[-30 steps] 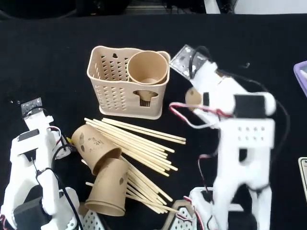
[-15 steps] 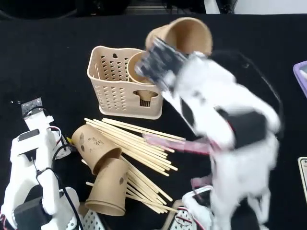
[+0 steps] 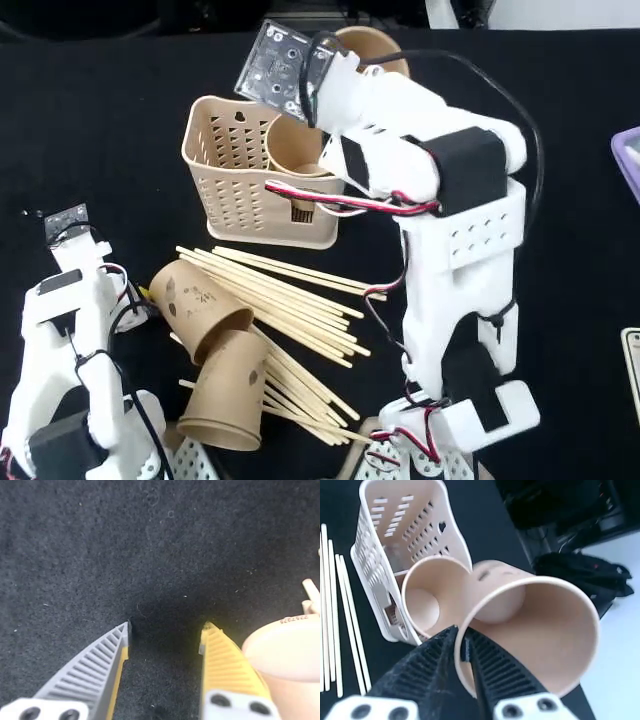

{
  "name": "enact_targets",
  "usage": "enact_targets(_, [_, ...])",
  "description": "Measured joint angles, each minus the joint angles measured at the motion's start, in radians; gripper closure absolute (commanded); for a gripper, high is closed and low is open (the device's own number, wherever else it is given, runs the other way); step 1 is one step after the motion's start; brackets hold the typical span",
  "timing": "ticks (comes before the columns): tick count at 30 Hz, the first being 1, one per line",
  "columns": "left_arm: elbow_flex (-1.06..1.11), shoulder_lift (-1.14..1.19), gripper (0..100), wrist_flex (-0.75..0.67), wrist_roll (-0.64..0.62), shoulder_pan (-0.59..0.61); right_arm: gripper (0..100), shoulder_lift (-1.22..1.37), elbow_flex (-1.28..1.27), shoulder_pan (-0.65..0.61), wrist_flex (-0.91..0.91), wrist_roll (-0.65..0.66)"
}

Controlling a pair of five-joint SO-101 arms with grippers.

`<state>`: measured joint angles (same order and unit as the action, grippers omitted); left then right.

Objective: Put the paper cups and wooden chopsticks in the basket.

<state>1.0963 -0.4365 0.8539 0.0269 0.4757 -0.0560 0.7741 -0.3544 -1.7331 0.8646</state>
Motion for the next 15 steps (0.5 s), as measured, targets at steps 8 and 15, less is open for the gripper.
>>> enact_targets(8, [0.0, 0.0, 77, 0.0, 0.0, 0.0, 98.8, -0.003, -0.061, -0.06, -0.002, 0.0])
enact_targets(15, [0.0, 0.0, 77, 0.0, 0.0, 0.0, 98.8, -0.018, -0.212, -0.06, -0.002, 0.0])
